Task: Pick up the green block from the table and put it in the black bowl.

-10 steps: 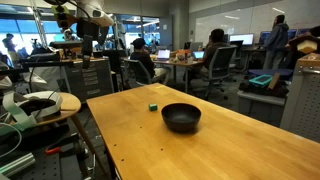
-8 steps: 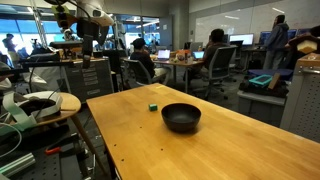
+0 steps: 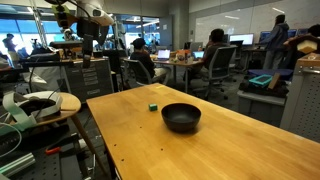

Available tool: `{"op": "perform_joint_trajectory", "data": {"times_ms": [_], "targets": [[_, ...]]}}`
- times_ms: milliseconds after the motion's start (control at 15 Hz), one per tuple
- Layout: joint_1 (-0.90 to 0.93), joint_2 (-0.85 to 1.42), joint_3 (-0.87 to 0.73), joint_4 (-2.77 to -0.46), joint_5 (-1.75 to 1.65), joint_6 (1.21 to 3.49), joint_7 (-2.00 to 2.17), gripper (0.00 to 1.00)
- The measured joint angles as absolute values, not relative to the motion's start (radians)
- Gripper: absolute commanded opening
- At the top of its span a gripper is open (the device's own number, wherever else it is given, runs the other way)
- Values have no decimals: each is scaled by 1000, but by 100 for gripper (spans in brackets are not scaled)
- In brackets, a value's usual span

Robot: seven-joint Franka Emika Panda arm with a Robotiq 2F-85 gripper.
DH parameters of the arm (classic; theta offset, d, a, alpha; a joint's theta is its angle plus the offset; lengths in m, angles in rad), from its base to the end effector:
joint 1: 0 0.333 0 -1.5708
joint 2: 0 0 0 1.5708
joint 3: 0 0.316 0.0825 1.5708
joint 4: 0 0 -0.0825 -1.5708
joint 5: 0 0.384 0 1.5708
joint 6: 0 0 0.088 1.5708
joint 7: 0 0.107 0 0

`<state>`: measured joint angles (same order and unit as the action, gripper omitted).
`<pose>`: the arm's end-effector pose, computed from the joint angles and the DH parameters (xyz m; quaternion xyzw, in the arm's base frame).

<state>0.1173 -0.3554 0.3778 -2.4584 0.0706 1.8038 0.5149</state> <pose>0.3446 0.1924 0.3958 0.9858 -0.0443 -0.1255 0.1027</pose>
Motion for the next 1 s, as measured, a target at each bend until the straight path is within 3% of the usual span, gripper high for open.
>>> {"op": "perform_joint_trajectory", "data": {"times_ms": [1000], "targets": [[114,-324,309,-2409,25,1804,500,100]]}}
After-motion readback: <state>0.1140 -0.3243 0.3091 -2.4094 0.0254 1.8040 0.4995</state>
